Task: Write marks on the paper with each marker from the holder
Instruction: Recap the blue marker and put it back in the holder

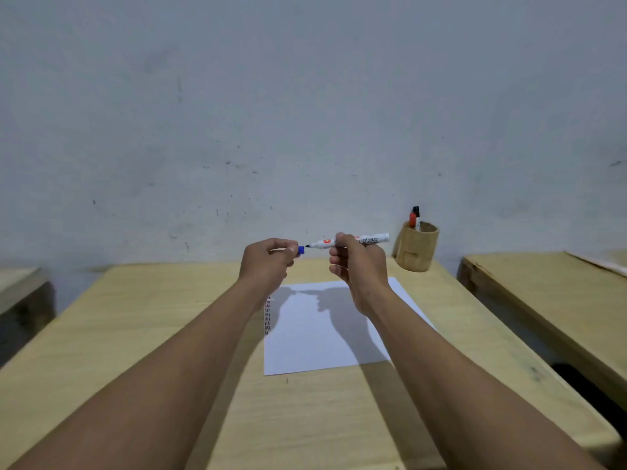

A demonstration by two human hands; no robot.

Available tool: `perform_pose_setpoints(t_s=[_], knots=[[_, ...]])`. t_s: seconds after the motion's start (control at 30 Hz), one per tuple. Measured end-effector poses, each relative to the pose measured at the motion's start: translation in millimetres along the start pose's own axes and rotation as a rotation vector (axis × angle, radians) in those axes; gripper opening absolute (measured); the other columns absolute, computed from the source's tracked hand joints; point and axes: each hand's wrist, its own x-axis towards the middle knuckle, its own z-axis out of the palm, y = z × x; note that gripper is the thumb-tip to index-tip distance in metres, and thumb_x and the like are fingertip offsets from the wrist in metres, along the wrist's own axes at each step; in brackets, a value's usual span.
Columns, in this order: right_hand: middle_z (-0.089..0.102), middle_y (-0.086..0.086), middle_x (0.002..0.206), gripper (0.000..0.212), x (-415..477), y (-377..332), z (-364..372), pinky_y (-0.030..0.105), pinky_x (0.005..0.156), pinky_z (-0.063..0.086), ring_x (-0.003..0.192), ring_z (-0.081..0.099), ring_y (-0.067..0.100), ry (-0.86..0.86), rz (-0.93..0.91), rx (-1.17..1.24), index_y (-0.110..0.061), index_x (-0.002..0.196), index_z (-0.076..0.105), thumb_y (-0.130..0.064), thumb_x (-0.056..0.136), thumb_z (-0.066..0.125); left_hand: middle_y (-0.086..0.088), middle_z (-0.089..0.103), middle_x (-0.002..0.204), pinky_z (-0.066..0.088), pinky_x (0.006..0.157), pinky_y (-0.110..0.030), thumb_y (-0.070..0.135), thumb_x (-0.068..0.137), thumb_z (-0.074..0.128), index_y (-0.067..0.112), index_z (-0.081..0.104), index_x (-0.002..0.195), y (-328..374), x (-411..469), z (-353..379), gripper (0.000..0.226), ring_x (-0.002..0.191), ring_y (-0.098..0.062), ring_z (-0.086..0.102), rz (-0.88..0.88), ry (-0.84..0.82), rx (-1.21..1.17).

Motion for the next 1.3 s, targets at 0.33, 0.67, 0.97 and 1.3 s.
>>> perform_pose_setpoints(t_s=[0.33, 0.67, 0.97, 1.3], knots=[[0.064, 0.003, 0.067, 0.008, 0, -14, -16, 0.022, 0.056, 0.052, 0.057, 0.058, 0.010, -0.045, -0.007, 0.014, -0.006, 0.086, 0.072, -0.013, 0.090, 0.074, -0.007, 0.077, 0.101, 0.054, 0.082, -0.030, 0.019, 0.095, 0.066, 0.017, 0.076, 0.097, 17, -8, 22, 0.010, 0.080, -0.012, 0.064, -0.027, -0.067, -0.110], [0.067, 0.014, 0.075, 0.008, 3, -29, -38, 0.022, 0.061, 0.060, 0.061, 0.067, 0.017, -0.117, 0.069, 0.115, 0.002, 0.091, 0.072, -0.005, 0.089, 0.074, -0.006, 0.075, 0.099, 0.057, 0.086, -0.032, 0.016, 0.096, 0.065, 0.019, 0.074, 0.104, 21, -6, 40, 0.013, 0.084, -0.013, 0.064, -0.003, -0.086, -0.150], [0.069, -0.001, 0.076, 0.017, 10, -48, -73, 0.028, 0.062, 0.054, 0.076, 0.061, 0.013, -0.112, 0.077, -0.049, -0.016, 0.099, 0.077, -0.027, 0.086, 0.078, -0.001, 0.071, 0.087, 0.055, 0.077, -0.025, 0.016, 0.091, 0.072, 0.017, 0.077, 0.090, 42, 6, 69, 0.005, 0.080, -0.016, 0.065, 0.051, 0.001, -0.243], [0.067, 0.004, 0.084, 0.011, 39, -73, -124, 0.020, 0.059, 0.043, 0.078, 0.057, 0.011, -0.099, -0.136, -0.521, -0.010, 0.089, 0.084, -0.020, 0.086, 0.080, 0.006, 0.077, 0.097, 0.055, 0.098, -0.042, 0.020, 0.088, 0.074, 0.022, 0.080, 0.102, 50, 26, 125, 0.015, 0.095, -0.015, 0.068, 0.139, -0.047, -0.131]])
